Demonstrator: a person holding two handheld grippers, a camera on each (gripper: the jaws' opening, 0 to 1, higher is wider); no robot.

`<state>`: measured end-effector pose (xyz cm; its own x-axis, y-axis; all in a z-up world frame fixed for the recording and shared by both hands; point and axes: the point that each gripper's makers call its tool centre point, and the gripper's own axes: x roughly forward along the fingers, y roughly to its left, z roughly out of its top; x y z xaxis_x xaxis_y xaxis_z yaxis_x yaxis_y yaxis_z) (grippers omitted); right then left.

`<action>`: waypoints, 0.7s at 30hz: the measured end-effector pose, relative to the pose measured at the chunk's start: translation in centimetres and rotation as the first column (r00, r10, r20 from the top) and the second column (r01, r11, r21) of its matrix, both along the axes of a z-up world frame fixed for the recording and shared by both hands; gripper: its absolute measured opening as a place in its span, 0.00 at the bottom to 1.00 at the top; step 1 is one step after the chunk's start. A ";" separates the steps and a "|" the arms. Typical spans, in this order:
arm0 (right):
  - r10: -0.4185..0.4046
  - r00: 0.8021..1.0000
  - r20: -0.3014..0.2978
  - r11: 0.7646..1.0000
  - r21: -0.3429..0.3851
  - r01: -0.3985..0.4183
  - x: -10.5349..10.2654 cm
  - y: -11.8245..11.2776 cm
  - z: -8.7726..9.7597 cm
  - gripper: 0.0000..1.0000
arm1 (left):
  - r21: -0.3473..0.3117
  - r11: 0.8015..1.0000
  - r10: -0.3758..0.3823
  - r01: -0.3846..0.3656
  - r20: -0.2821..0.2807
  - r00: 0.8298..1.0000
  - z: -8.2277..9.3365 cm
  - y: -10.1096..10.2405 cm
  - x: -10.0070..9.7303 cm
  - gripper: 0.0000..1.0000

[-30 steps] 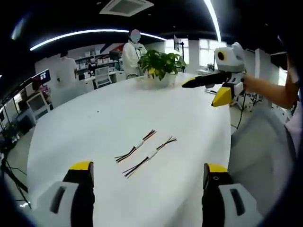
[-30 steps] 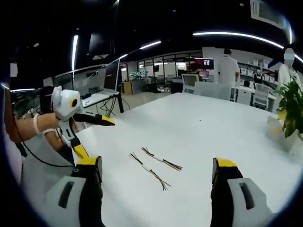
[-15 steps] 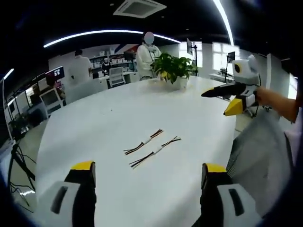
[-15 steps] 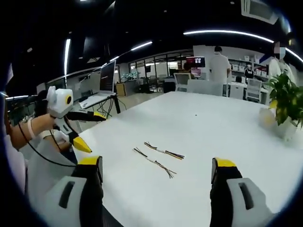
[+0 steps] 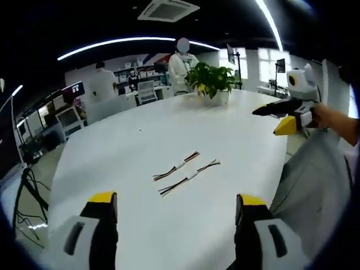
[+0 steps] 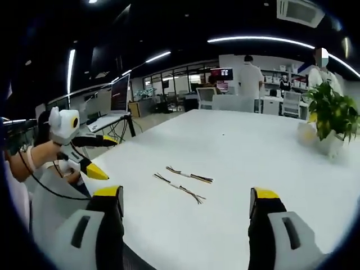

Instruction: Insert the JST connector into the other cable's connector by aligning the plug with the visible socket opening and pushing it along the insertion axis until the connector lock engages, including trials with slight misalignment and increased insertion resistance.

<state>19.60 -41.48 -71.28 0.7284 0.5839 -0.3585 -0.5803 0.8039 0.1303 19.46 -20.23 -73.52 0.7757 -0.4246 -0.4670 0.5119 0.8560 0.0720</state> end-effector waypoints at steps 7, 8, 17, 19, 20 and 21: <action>-0.014 1.000 -0.007 1.000 0.006 0.014 -1.0 -0.5 -0.1 0.89 | -0.003 1.000 0.029 -0.029 -0.012 1.000 -0.7 0.3 -0.6 0.82; -0.017 1.000 0.010 1.000 0.009 0.017 -0.9 -0.4 0.2 0.89 | -0.018 0.999 0.036 -0.036 0.004 0.999 -0.4 0.3 -0.6 0.82; -0.019 1.000 0.012 1.000 -0.011 0.019 -0.7 -0.2 -0.7 0.86 | 0.008 0.999 0.040 -0.041 0.075 0.996 0.7 0.5 -1.0 0.81; -0.017 1.000 0.013 1.000 -0.009 0.017 -0.7 -0.1 -0.7 0.86 | 0.002 0.999 0.053 -0.054 0.053 0.997 0.4 0.7 -0.9 0.81; -0.018 1.000 0.012 1.000 -0.010 0.018 -0.7 -0.1 -0.7 0.86 | -0.004 0.998 0.056 -0.056 0.047 0.997 0.3 0.7 -0.9 0.81; -0.020 1.000 0.022 1.000 -0.015 0.020 -0.7 -0.2 -0.6 0.86 | -0.016 0.998 0.067 -0.066 0.041 0.997 0.1 0.8 -0.9 0.81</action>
